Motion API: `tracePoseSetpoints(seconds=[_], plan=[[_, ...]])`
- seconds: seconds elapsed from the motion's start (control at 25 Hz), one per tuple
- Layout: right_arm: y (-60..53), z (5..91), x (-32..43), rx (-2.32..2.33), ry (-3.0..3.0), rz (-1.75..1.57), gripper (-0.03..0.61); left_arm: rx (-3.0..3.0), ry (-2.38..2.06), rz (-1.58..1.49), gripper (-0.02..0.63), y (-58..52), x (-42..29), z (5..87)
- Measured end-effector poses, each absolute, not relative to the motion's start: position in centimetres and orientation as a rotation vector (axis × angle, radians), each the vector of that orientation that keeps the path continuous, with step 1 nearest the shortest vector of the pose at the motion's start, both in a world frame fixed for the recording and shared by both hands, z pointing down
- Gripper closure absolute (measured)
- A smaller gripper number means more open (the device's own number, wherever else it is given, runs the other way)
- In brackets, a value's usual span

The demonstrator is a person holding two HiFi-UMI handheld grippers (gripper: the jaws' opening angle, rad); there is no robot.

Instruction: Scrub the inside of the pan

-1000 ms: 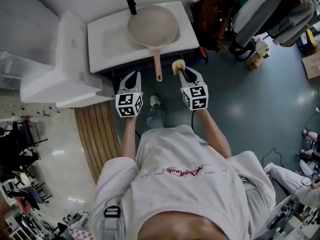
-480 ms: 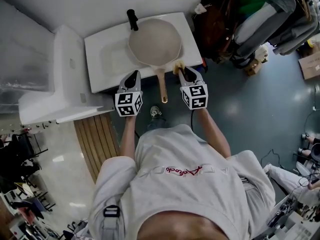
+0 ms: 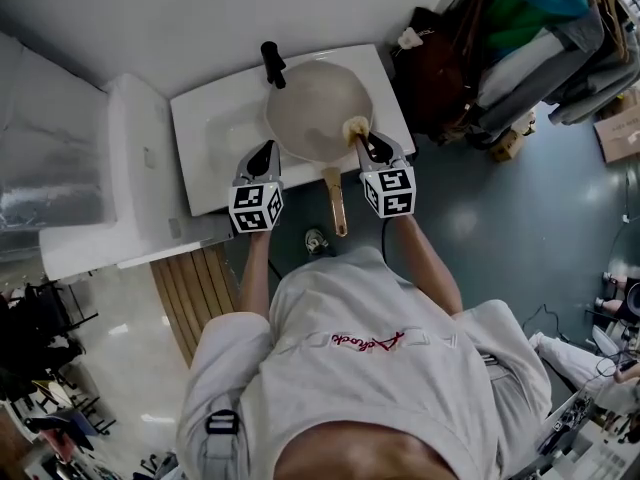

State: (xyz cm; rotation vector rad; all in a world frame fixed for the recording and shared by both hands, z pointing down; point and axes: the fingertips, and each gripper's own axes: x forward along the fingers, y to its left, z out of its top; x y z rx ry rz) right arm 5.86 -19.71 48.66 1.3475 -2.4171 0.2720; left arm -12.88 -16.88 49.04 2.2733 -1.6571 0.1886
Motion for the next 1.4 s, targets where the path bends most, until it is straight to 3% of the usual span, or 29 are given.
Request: tracePoseSetpoints(seconds=[1.4], plan=[[-28.4,52.0,1.9,1.068,-2.434,0.24,0.511,2.006,-1.749,0.251,0.614,-21.7,-17.2,56.2]])
